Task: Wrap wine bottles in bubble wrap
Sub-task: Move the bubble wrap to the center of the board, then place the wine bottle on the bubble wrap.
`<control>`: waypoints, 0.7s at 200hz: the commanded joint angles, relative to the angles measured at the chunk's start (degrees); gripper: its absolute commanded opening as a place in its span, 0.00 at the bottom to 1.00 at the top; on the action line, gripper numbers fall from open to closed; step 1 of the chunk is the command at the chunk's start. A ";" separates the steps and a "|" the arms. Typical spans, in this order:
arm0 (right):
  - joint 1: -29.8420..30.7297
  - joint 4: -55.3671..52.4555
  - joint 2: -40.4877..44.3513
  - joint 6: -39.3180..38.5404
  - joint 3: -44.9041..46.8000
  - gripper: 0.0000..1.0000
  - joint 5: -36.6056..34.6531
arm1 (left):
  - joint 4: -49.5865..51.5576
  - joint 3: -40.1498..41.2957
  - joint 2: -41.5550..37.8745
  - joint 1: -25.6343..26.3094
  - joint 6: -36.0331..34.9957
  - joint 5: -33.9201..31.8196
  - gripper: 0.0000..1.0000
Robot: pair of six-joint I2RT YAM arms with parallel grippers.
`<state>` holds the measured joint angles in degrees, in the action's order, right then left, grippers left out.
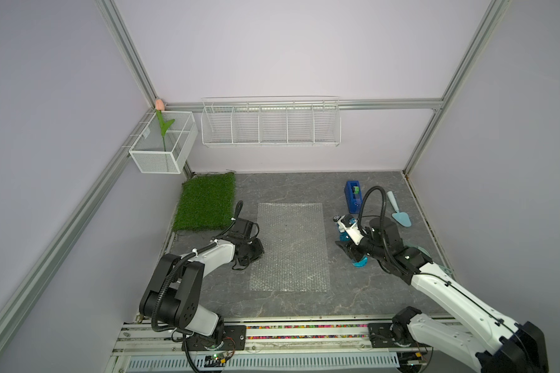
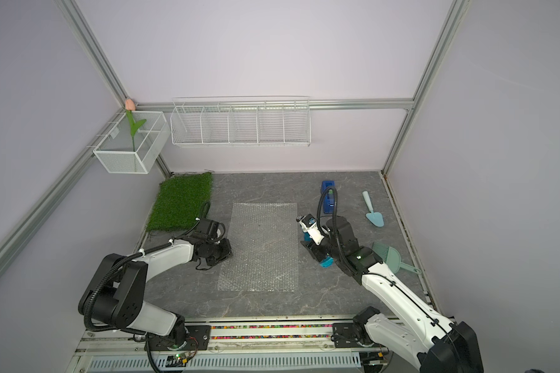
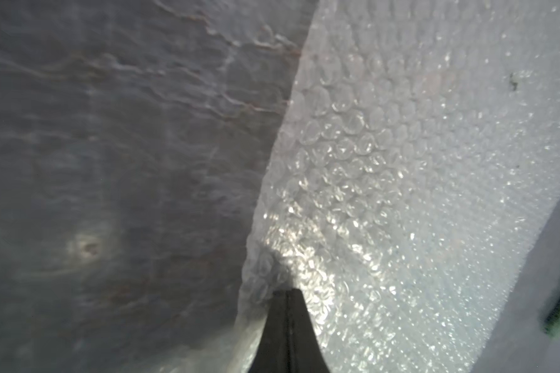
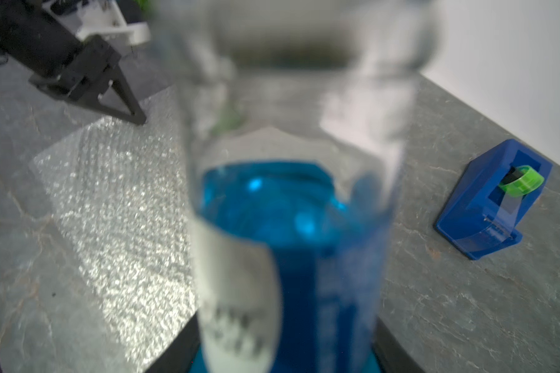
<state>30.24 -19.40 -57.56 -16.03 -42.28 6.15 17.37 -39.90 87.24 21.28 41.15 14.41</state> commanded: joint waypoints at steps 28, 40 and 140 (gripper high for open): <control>4.72 -10.06 -2.80 -14.52 -7.49 0.07 1.76 | -5.06 0.28 4.61 2.73 5.15 2.44 0.00; 7.02 -11.59 -4.73 -16.53 -9.13 0.07 1.51 | -4.73 -0.47 4.10 2.86 5.29 2.89 0.00; 26.42 -24.02 -33.13 -26.36 -25.98 0.07 -6.23 | 24.12 -18.42 -11.73 -3.83 -0.56 -8.41 0.68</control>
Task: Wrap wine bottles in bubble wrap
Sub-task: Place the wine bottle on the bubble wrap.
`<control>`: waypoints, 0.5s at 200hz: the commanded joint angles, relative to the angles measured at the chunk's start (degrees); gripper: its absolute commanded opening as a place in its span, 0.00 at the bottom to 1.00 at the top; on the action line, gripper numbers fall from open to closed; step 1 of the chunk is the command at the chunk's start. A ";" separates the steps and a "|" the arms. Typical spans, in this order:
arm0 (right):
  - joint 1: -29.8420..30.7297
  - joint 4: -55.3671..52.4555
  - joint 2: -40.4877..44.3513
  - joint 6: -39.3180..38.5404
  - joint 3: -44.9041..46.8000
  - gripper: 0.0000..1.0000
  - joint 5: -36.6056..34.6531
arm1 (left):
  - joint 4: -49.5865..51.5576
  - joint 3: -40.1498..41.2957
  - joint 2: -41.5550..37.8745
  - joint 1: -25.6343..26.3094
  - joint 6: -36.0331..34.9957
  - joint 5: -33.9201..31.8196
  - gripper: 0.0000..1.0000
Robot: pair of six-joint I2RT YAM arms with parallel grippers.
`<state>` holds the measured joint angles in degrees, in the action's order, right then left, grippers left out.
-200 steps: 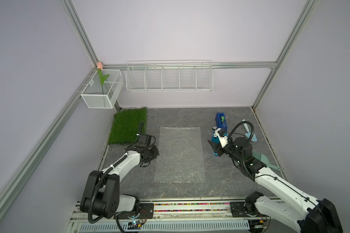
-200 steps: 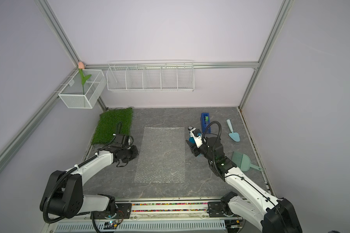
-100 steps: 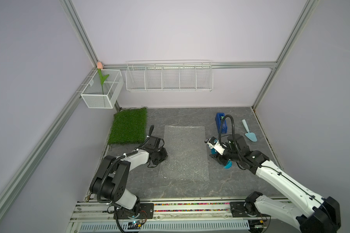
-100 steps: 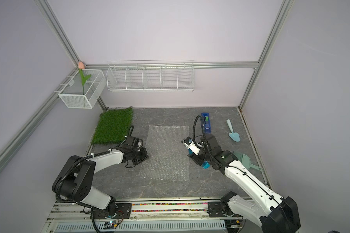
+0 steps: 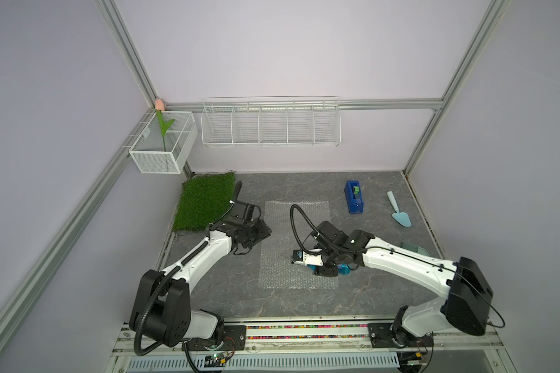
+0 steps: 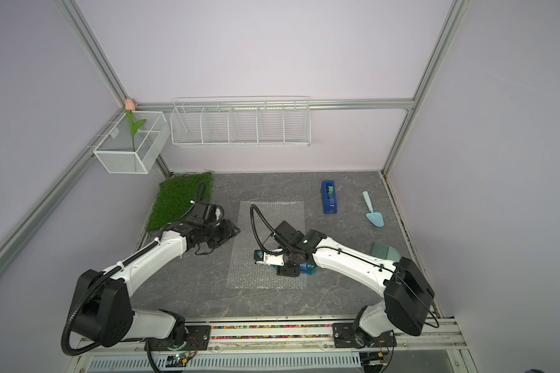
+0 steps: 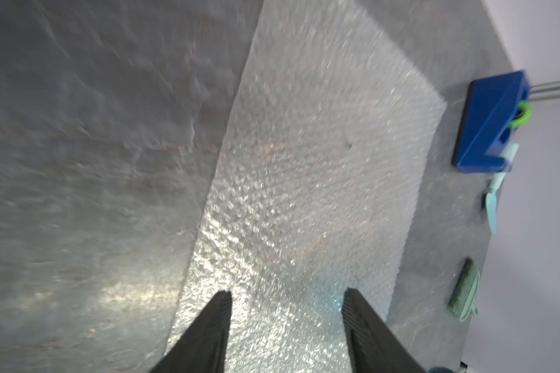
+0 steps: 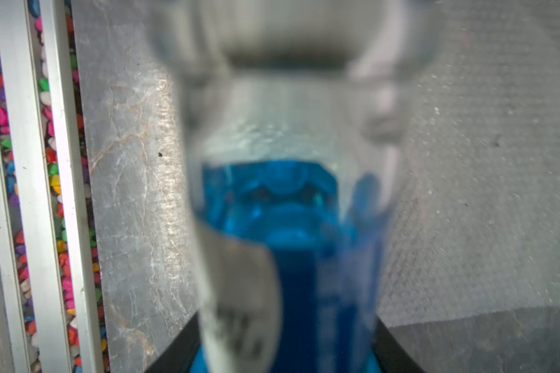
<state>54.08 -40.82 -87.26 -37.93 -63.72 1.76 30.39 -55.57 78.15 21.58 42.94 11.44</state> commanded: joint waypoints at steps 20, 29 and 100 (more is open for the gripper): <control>4.06 -1.81 -7.32 -5.47 -6.61 0.07 -1.77 | 13.25 -3.18 -4.99 -7.50 -5.81 -8.27 0.74; 4.52 -1.98 -9.23 -5.55 -8.05 0.07 -1.67 | 13.42 -2.98 -6.01 -7.95 -7.03 -10.92 0.76; 5.60 -3.94 -23.13 -6.32 -17.60 0.17 -1.79 | 12.15 -2.91 -5.96 -12.17 -10.81 -11.60 0.79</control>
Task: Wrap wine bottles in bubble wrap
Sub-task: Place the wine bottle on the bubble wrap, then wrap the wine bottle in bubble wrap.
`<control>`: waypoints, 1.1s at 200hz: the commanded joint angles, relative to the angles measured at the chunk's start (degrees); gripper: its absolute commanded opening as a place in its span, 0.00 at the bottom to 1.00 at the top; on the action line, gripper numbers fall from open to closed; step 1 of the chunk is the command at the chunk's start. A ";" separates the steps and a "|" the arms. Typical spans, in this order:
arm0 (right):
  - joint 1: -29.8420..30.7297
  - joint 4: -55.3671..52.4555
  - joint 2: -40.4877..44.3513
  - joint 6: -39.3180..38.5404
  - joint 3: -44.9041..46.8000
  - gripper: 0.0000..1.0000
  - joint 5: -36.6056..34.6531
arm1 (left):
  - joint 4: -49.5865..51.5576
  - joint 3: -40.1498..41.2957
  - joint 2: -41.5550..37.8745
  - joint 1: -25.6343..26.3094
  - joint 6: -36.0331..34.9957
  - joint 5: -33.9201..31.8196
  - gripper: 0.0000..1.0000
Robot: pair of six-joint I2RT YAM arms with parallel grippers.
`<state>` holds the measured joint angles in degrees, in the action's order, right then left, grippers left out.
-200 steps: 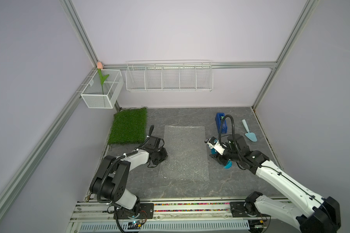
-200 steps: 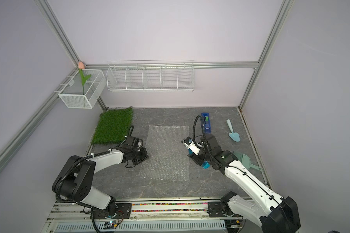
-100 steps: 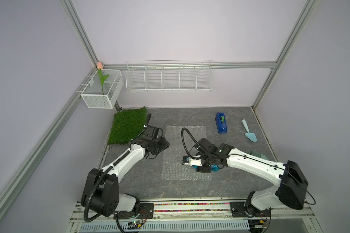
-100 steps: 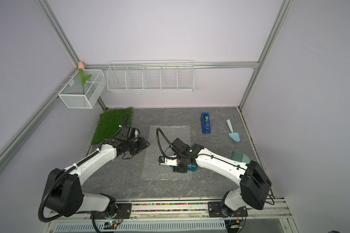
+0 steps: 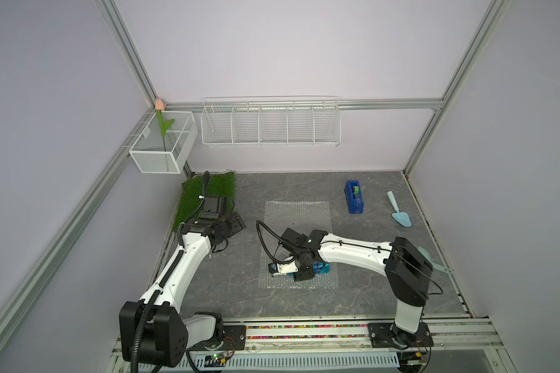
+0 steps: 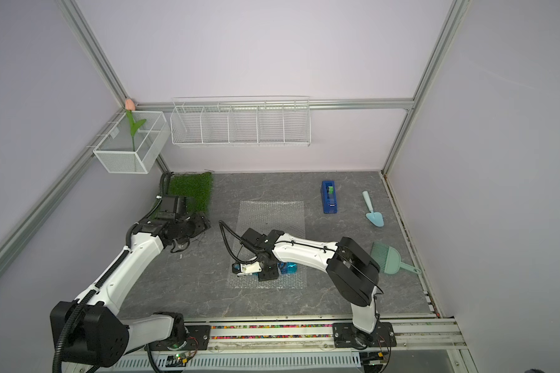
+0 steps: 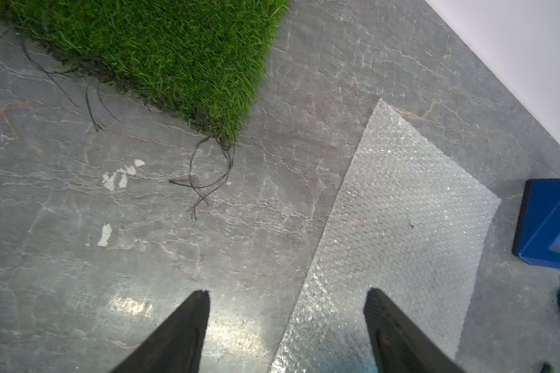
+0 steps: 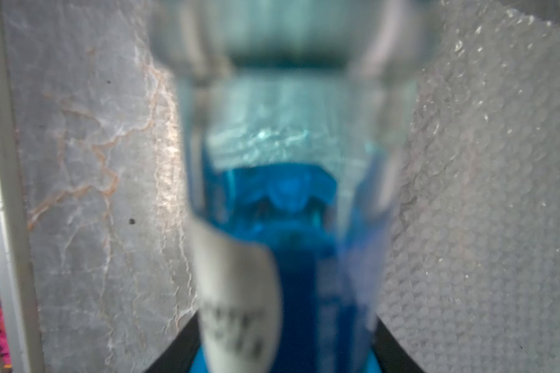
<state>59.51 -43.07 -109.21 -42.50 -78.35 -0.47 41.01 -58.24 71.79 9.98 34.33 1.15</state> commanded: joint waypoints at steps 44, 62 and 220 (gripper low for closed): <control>-0.52 -3.68 -6.49 -0.20 -6.45 0.44 2.23 | 1.35 -1.65 2.00 -0.86 -3.87 -1.49 0.79; -0.95 -3.14 -7.22 0.26 -6.52 0.55 2.83 | 1.35 -2.11 2.68 -0.92 -4.09 -1.57 0.80; -23.33 26.95 32.52 23.98 20.54 0.88 18.95 | 3.33 -14.00 -2.09 10.38 -33.73 0.21 0.97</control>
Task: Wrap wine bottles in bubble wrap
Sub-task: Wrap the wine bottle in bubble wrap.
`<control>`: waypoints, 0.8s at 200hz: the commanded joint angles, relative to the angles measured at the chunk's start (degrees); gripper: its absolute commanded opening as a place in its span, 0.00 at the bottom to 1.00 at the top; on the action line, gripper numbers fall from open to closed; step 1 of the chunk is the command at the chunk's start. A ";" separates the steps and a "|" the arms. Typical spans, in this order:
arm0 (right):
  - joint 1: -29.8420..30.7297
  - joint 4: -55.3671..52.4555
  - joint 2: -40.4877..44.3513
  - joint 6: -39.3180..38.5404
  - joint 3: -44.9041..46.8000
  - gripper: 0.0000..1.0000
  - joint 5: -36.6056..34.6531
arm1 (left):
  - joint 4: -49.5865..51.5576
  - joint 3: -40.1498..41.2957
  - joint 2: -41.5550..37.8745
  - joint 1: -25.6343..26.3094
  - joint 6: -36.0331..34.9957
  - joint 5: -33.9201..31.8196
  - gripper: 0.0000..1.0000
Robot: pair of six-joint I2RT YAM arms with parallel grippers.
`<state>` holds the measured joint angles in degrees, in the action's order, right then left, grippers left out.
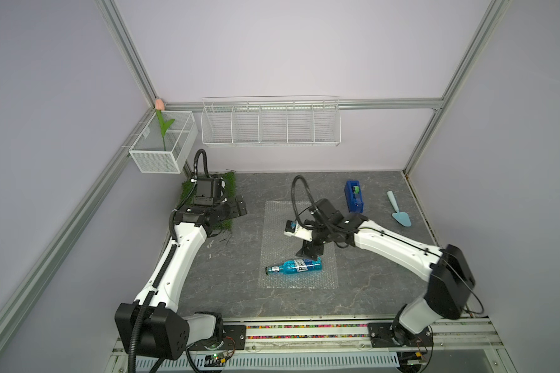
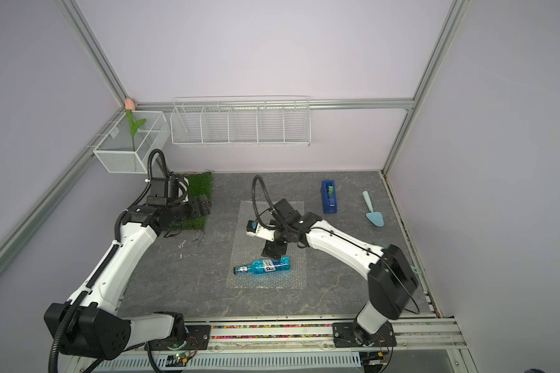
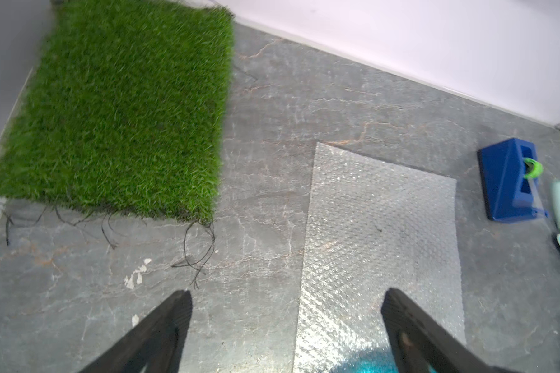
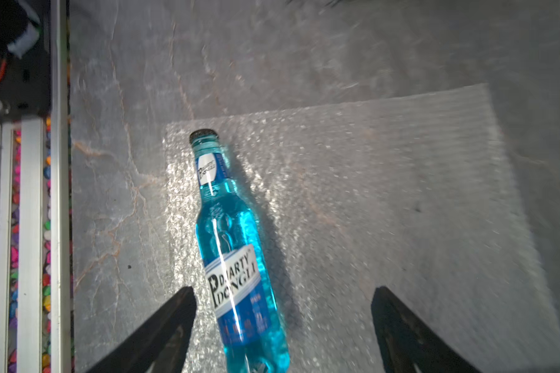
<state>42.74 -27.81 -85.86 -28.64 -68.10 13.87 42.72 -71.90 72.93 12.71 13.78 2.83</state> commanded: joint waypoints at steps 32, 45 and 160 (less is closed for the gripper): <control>-17.95 16.73 21.13 19.24 21.16 0.88 -0.20 | -8.14 10.19 -8.71 21.33 -26.93 -0.77 1.00; -22.97 17.26 24.07 23.56 23.44 0.89 -0.89 | -12.44 14.86 -10.56 25.71 -30.09 0.02 0.99; -37.38 18.57 29.62 29.54 30.13 0.88 4.19 | -30.26 33.96 -1.57 53.86 -41.22 -21.02 0.99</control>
<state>5.72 -10.87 -55.61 0.64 -38.63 15.77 18.81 -38.57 70.06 65.69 -23.51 -13.89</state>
